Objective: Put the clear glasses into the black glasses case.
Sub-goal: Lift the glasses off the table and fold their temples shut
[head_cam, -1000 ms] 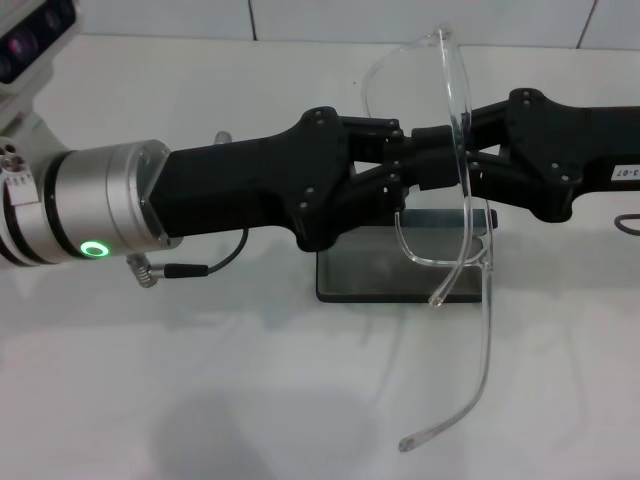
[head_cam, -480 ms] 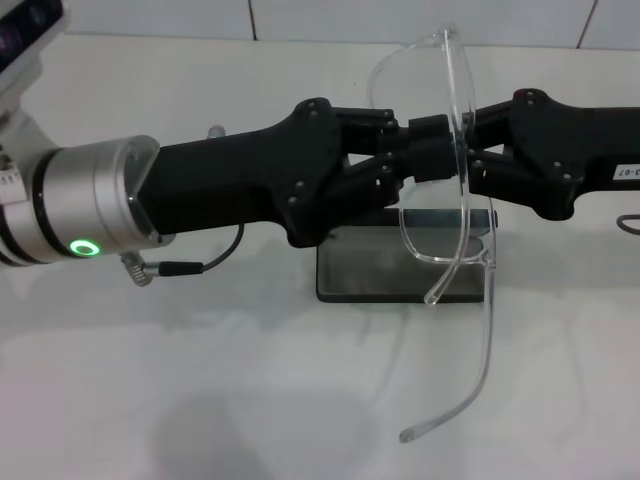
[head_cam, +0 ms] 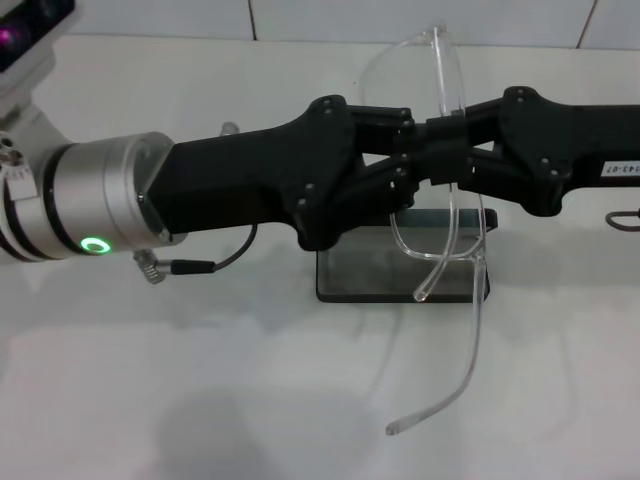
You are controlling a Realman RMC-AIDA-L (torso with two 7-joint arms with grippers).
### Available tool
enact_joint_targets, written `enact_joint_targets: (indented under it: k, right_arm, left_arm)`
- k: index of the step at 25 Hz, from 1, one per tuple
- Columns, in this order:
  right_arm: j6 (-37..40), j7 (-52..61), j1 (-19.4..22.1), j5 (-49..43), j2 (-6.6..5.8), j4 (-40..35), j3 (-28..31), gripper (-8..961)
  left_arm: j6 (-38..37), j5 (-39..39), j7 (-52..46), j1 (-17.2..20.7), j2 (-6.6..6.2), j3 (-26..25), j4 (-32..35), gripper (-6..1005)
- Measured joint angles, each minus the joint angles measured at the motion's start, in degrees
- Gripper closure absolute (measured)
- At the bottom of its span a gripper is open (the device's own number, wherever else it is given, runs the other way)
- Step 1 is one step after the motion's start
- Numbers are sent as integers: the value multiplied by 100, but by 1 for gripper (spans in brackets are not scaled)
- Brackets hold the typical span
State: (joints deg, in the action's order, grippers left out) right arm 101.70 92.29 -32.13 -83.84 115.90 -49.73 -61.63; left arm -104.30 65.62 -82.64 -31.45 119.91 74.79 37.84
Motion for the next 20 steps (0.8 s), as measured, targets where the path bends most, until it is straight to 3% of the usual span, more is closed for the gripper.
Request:
enact_joint_targets:
  k: [20]
  right_arm:
    - [-38, -64, -58, 98, 11, 87, -148, 840]
  left_arm:
    - [333, -63, 73, 68, 6, -51, -120, 893]
